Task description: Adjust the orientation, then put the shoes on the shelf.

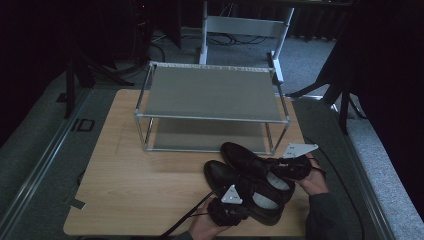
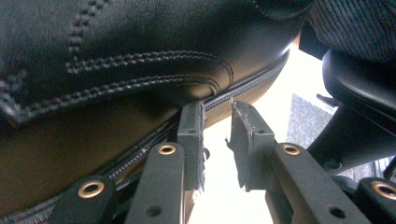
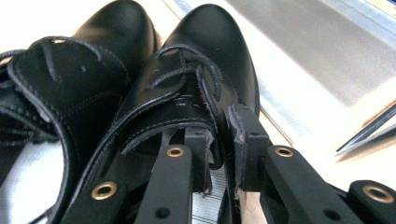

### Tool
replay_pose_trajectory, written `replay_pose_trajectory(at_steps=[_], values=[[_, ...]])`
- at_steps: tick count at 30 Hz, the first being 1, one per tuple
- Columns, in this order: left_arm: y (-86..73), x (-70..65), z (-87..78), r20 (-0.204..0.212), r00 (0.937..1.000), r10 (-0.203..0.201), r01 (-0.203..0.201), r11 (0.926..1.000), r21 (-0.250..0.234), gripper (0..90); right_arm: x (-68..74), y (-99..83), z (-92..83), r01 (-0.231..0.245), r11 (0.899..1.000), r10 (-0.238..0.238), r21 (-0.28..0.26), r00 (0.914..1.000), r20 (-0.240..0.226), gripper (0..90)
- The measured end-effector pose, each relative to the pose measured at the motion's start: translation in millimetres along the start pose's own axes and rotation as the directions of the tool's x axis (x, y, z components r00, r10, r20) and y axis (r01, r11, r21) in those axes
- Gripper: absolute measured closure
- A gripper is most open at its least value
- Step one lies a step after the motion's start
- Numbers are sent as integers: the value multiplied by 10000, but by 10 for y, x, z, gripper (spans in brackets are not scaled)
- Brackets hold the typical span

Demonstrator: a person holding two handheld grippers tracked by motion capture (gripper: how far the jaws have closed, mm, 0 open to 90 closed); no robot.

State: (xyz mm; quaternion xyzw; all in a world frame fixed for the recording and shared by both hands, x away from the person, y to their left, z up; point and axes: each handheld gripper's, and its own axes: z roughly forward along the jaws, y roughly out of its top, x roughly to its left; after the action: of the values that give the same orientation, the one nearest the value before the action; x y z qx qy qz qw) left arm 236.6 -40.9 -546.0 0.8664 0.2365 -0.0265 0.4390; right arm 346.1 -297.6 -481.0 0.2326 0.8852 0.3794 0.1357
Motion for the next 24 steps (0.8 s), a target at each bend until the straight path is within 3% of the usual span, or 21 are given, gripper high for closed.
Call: replay_pose_trajectory(at_steps=[6, 10, 15, 17, 21, 24], values=[[-5, 6, 6, 152, 9997, 183, -185, 9998, 105, 738, -32, -17, -5, -193, 9998, 193, 5, 9998, -12, 738], [-38, -41, -57, -231, 9982, 550, -547, 9984, 155, 658, -5, -19, -52, -581, 9980, 574, 250, 9980, 271, 632], [-96, 32, -286, -693, 9971, 316, -336, 9991, -271, 648, 49, -36, -266, -1020, 9946, 1004, 165, 9917, 805, 545], [-119, 71, -389, -926, 9955, 206, -247, 9987, -436, 644, 85, -39, -335, -1352, 9907, 1332, 120, 9855, 1055, 509], [-174, 168, -588, -1392, 9902, -116, 2, 9967, -816, 635, 186, -38, -478, -2125, 9752, 2180, -617, 9703, 1044, 480], [-213, 254, -704, -1707, 9845, -396, 227, 9948, -997, 630, 287, -33, -553, -2258, 9709, 2335, -793, 9665, 1068, 482]])
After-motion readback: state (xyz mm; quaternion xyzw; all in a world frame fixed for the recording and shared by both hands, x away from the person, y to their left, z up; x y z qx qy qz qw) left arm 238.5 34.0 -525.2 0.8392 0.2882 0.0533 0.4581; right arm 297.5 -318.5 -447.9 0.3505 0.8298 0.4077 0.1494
